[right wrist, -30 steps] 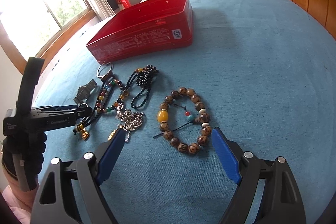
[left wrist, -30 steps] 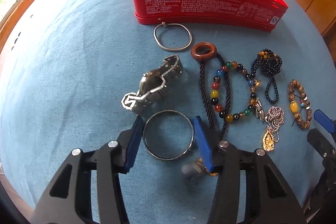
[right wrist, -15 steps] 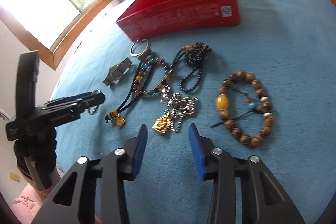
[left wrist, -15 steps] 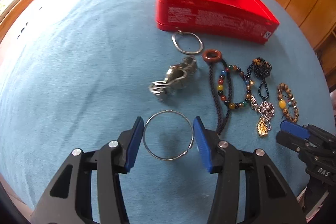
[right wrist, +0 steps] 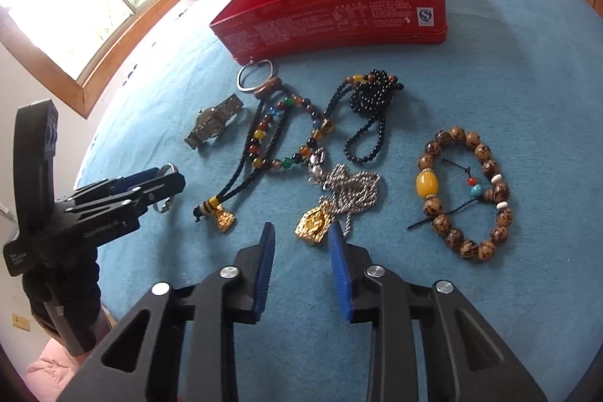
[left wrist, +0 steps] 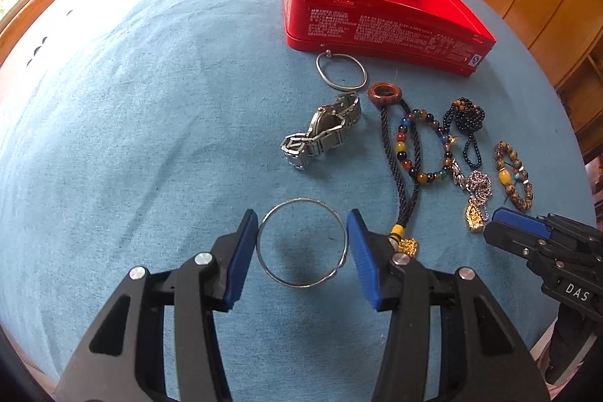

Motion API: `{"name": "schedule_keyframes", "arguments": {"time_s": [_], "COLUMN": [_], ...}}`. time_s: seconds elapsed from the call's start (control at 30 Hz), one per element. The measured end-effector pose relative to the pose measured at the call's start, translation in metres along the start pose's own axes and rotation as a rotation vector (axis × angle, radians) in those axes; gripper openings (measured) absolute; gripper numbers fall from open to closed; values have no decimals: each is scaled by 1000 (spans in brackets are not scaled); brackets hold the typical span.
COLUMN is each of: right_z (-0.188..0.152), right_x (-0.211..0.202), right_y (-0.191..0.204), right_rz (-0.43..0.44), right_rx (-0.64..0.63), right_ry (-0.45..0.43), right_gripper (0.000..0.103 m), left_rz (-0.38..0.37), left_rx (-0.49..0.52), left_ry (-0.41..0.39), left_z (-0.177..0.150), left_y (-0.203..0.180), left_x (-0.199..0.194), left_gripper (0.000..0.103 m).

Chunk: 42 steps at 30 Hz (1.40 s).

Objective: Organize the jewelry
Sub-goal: 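Grasp the gold pendant necklace with the right gripper while the left gripper holds the bangle, then carry the bangle and pendant into the red tin and open both grippers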

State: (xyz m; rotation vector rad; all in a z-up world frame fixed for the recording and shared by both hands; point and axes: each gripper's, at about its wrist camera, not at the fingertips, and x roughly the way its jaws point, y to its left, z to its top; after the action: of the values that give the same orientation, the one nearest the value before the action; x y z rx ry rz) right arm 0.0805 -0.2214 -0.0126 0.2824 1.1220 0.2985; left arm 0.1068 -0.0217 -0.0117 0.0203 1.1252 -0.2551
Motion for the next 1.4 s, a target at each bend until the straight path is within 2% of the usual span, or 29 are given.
{"name": "schedule_keyframes", "arguments": {"time_s": [0.1,0.3,0.37,0.4,0.57,0.8,0.97,1.17,1.4], "right_z": [1,8,10,10,10,-8,-7,21,98], "right_x": [6,20,22,23,26,1,-20,-43,-54], "right_y": [0,2,4,5,10,1,-6,-16,-22], "right_rz": [-36,-53,-67,-79,-94,15,24,17,6], "right_rx": [15,37,31,25,1,32,41,51,39], "right_ry": [17,24,21,18,-2,-27,-74,-166,-265], "right_gripper": [29,29,24,17,15,15,15,15,15], "left_rz": [-7,-19,-21,-25,-30,-30,-39,-30,-23], "left_rx": [2,2,1,-1,-2,1,12,27,52], "left_ry": [-3,-5,0,4,7,3,-14,-63,-129], "left_z": [-6,-13,-12,-12,-13,-12,-7,19,91], "left_y": [5,14,13,14,16,12,2,-11,-35], "left_x": [-6,-10,-8,-7,-5,-6,-11,-24,-34], "left_gripper": [48,48,48,48,48,48,48,48,48]}}
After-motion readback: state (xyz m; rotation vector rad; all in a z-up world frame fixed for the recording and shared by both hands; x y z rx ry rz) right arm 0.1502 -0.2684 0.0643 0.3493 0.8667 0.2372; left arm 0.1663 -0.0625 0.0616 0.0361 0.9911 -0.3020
